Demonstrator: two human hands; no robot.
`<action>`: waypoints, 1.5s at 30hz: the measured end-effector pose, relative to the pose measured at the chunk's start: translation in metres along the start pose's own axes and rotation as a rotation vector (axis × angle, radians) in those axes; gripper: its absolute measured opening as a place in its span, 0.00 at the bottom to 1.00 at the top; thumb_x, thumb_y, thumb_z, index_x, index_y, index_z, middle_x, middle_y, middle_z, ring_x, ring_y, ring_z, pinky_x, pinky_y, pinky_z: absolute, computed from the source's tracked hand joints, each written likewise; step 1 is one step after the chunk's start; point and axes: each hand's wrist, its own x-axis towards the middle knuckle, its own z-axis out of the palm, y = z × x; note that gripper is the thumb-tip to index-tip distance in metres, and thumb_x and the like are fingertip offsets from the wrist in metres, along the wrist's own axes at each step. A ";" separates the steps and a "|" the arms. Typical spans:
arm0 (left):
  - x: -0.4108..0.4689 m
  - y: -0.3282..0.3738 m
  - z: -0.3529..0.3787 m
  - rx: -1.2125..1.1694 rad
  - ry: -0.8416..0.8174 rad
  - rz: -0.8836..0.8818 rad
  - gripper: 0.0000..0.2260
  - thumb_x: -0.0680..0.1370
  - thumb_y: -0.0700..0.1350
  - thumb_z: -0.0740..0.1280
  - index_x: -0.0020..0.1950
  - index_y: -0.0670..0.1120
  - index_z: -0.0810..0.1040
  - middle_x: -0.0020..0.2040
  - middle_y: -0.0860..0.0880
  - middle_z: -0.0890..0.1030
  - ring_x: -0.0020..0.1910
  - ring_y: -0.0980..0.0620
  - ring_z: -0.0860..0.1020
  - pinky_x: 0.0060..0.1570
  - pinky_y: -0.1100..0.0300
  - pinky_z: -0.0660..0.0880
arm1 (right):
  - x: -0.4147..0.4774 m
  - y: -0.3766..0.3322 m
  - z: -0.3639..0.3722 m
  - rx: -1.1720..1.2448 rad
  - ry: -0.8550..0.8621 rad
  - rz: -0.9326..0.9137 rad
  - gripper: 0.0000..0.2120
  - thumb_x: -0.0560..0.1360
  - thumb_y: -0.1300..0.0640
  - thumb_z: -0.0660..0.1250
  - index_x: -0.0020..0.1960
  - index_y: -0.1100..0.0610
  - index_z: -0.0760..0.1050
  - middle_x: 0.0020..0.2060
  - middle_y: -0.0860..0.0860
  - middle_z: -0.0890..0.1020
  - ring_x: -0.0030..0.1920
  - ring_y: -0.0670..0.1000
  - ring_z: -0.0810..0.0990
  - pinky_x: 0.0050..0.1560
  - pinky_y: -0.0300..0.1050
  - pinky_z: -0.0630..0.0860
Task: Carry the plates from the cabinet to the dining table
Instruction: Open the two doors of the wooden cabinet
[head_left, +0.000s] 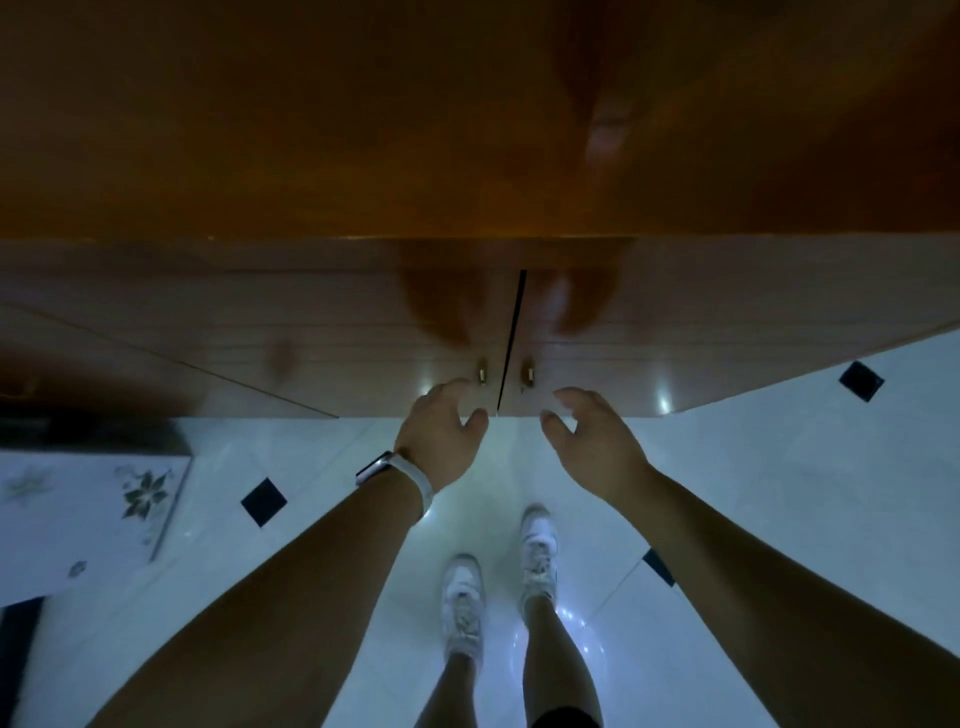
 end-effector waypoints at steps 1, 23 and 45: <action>0.006 0.001 0.006 -0.028 0.008 -0.032 0.20 0.79 0.49 0.64 0.70 0.47 0.71 0.68 0.45 0.74 0.65 0.45 0.72 0.63 0.55 0.69 | 0.009 0.003 0.006 0.046 -0.002 0.033 0.22 0.79 0.45 0.62 0.70 0.52 0.69 0.66 0.51 0.73 0.61 0.51 0.75 0.61 0.44 0.70; 0.045 -0.013 0.073 -0.374 0.136 -0.145 0.11 0.79 0.47 0.65 0.61 0.47 0.74 0.56 0.50 0.79 0.55 0.52 0.76 0.49 0.63 0.68 | 0.068 0.027 0.070 0.390 0.132 0.058 0.06 0.78 0.53 0.62 0.50 0.53 0.76 0.47 0.50 0.81 0.50 0.50 0.78 0.50 0.44 0.72; -0.059 -0.073 0.073 -0.227 -0.070 -0.063 0.11 0.79 0.48 0.64 0.61 0.49 0.72 0.49 0.43 0.79 0.41 0.48 0.76 0.38 0.60 0.68 | -0.035 0.056 0.087 0.308 0.090 0.200 0.09 0.78 0.51 0.63 0.56 0.53 0.71 0.42 0.51 0.77 0.38 0.51 0.77 0.37 0.42 0.71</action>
